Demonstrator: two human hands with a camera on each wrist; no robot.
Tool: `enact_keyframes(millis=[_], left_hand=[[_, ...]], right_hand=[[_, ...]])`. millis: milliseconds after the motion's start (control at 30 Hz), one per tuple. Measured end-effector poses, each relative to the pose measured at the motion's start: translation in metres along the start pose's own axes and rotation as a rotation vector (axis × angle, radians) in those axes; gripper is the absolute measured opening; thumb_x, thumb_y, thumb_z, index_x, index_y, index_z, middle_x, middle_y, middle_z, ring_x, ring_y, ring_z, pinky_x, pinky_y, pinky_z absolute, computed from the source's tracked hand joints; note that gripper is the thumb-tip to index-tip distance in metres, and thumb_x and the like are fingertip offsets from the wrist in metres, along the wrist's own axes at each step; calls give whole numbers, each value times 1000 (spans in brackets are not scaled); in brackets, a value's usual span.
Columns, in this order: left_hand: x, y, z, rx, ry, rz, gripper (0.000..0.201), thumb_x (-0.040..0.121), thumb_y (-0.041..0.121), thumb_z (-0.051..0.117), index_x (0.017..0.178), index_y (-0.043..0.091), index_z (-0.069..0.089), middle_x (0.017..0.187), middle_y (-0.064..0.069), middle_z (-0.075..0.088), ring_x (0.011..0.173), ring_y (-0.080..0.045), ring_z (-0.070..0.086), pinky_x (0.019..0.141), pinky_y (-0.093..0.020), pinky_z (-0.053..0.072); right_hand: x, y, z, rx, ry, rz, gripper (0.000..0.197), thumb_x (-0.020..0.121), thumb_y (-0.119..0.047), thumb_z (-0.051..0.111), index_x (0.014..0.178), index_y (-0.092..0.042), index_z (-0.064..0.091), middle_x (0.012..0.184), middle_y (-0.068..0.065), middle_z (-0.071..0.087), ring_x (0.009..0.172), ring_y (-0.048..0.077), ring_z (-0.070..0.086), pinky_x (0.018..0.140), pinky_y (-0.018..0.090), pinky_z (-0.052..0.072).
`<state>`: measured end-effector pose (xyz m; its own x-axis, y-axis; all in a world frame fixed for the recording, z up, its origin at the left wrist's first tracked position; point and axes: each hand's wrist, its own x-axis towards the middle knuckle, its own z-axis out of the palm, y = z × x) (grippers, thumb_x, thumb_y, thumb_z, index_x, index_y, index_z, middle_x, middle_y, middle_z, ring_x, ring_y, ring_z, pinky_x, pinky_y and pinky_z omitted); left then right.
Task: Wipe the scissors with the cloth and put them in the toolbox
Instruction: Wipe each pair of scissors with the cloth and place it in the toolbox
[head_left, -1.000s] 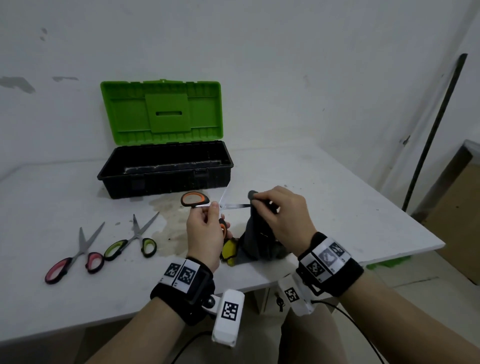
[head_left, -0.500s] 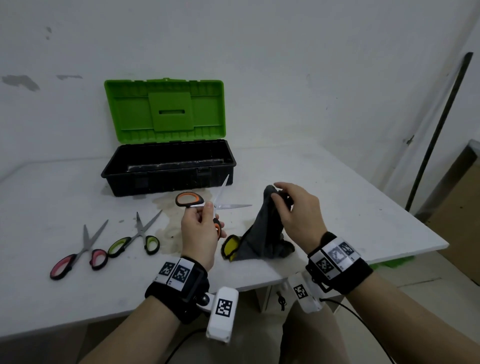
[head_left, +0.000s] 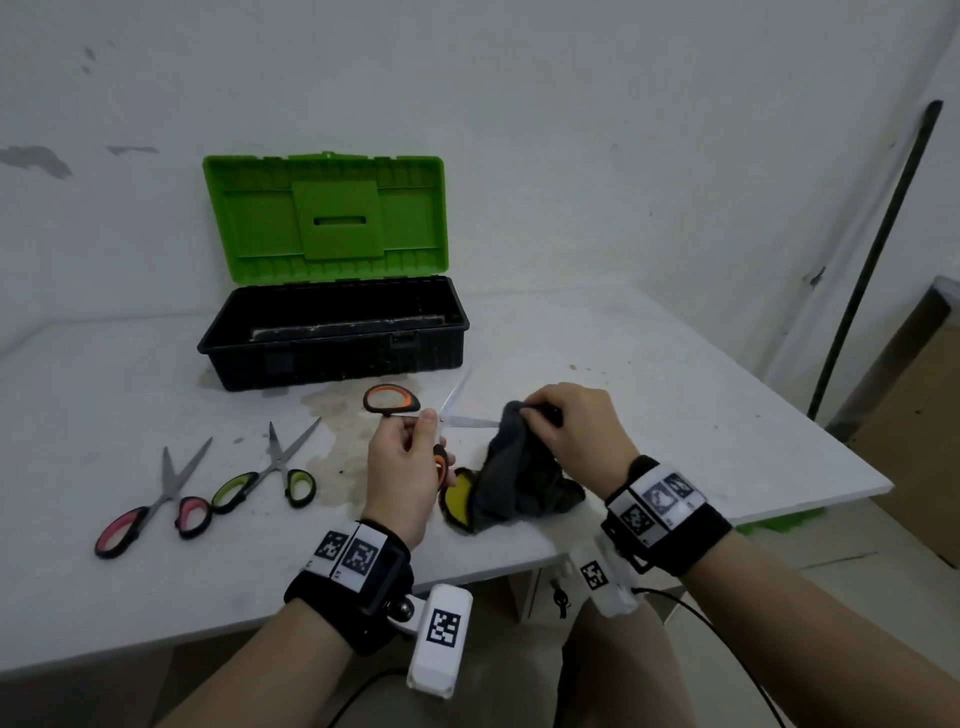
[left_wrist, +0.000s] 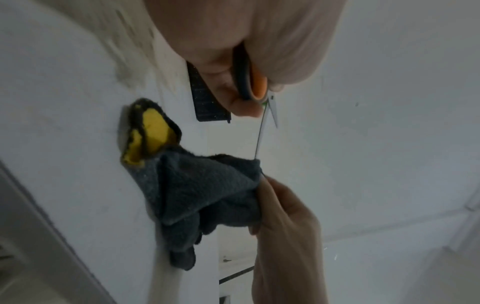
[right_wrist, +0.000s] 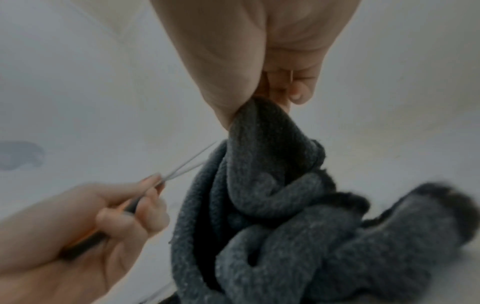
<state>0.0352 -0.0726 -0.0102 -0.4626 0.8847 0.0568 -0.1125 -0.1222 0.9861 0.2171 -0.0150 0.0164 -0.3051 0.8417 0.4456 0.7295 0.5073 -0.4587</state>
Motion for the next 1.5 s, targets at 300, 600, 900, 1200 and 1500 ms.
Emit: enact_keyframes(millis=[300, 600, 900, 1200, 1500], left_hand=[[0, -2, 3, 61, -162, -97, 22, 103, 22, 53, 91, 4, 57, 70, -3, 59, 57, -14, 59, 51, -28, 48], [-8, 2, 6, -20, -262, -132, 23, 105, 19, 50, 86, 5, 52, 61, -3, 54, 48, -18, 53, 42, -29, 41], [-4, -3, -2, 25, -234, -116, 20, 104, 18, 51, 93, 2, 55, 66, -9, 52, 43, -14, 50, 40, -27, 41], [-7, -2, 8, 38, -288, -115, 24, 103, 20, 53, 84, 6, 52, 56, 1, 53, 43, -15, 49, 43, -29, 40], [-6, -6, -2, 52, -267, -104, 21, 103, 19, 53, 91, 2, 54, 62, -5, 52, 45, -14, 50, 41, -29, 42]], right_hand=[[-13, -30, -10, 90, 109, -223, 14, 85, -20, 72, 98, -19, 72, 91, -6, 69, 81, 4, 59, 76, 6, 40], [-18, -36, 11, 81, 27, -226, 11, 87, -26, 69, 96, -21, 74, 90, -6, 66, 80, 7, 59, 71, 18, 46], [10, 7, -15, 74, 221, 112, 8, 90, -22, 65, 91, -15, 70, 89, -3, 70, 86, 16, 61, 79, 23, 42], [-19, -22, 5, 62, -3, -252, 12, 93, -29, 61, 101, -27, 70, 96, -7, 65, 86, 10, 62, 74, 32, 52], [10, 13, -9, 39, 167, 75, 8, 89, -22, 66, 92, -18, 72, 89, -2, 68, 87, 17, 62, 75, 17, 37]])
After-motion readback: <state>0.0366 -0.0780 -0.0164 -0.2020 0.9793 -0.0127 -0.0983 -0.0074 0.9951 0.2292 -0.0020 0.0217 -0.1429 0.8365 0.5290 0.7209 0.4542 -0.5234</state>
